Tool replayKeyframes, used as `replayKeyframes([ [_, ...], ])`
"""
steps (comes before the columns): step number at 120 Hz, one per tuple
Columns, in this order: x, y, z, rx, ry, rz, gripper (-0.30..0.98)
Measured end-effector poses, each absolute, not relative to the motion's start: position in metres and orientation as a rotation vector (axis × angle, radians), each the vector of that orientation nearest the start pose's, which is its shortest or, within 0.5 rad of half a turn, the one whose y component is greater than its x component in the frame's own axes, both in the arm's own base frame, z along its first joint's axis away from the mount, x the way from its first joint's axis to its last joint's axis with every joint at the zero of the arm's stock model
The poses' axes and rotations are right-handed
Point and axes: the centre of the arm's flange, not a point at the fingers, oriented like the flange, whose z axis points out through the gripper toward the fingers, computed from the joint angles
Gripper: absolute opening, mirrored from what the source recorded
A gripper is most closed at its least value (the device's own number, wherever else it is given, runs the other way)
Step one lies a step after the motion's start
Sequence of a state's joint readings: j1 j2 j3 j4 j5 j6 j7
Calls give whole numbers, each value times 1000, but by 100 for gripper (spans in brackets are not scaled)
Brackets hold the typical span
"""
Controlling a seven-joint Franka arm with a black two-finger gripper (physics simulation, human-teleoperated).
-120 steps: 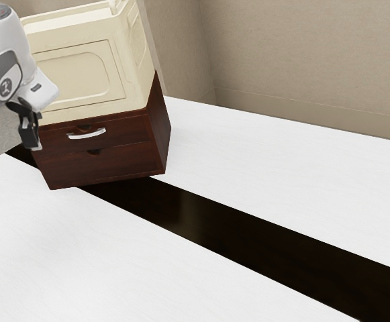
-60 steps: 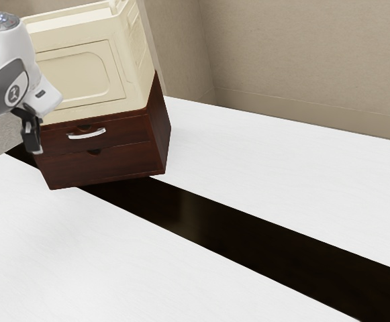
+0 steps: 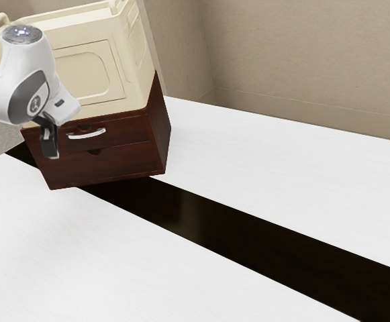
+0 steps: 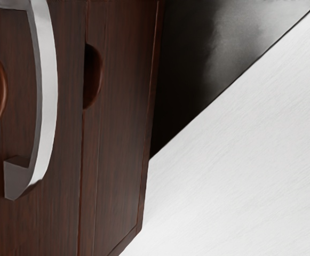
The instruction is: Pull the drawer handle with one arm to open the drawer
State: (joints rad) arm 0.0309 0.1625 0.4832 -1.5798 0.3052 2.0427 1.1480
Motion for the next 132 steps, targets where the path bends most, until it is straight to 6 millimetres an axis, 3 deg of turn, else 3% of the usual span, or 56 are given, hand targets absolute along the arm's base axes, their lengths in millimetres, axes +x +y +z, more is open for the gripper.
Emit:
replayKeyframes([
  [70, 585, 305, 562, -2449, 1000, 58, 69],
  [97, 595, 303, 544, -2458, 1018, 70, 69],
  [132, 603, 299, 543, -2448, 1035, 60, 69],
])
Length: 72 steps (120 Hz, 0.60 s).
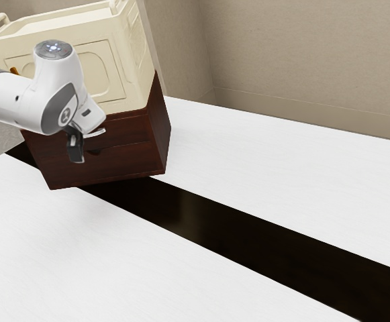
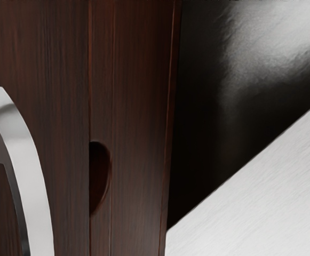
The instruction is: Pull the drawer handle with one arm to open the drawer
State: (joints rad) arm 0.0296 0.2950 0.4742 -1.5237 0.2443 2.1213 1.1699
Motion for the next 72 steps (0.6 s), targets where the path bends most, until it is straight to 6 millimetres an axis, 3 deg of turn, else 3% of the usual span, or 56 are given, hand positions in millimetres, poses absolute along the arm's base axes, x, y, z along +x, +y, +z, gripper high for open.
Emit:
replayKeyframes([
  [57, 584, 292, 539, -2497, 1059, 35, 69],
  [72, 581, 281, 542, -2495, 1084, 26, 65],
])
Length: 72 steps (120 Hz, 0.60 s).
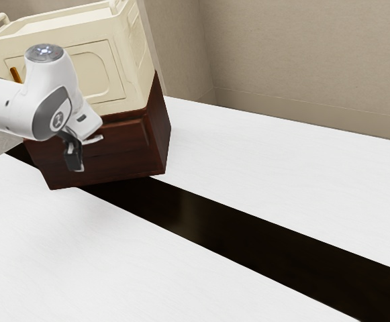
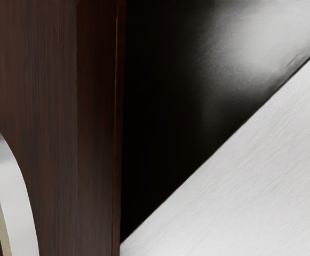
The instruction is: Pull the drawer handle with one arm to open the drawer
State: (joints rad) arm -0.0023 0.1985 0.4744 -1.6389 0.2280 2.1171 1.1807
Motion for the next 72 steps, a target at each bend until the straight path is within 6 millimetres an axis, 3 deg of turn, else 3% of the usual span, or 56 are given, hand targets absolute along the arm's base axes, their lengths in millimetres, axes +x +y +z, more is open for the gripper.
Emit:
replayKeyframes([
  [72, 530, 248, 544, -2524, 1183, -13, 67],
])
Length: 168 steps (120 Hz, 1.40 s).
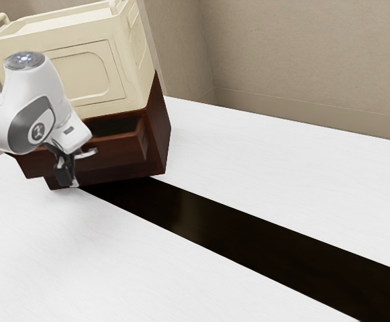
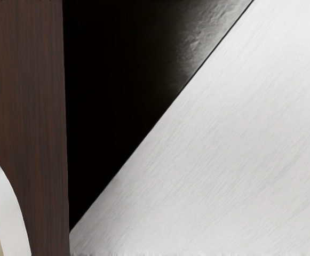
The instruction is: Pull the drawer handle with one arm to open the drawer
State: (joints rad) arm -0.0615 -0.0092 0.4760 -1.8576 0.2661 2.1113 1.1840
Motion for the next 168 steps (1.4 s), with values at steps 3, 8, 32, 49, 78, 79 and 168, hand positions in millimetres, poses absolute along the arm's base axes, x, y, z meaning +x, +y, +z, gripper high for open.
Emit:
replayKeyframes([
  [3, 527, 246, 544, -2524, 1188, -13, 67],
  [8, 524, 244, 544, -2523, 1196, -14, 68],
  [32, 509, 234, 543, -2515, 1233, -18, 69],
  [49, 500, 229, 541, -2517, 1251, -24, 69],
  [78, 482, 220, 540, -2522, 1281, -49, 73],
  [79, 481, 219, 540, -2523, 1282, -50, 74],
  [168, 452, 215, 555, -2539, 1297, -100, 67],
])
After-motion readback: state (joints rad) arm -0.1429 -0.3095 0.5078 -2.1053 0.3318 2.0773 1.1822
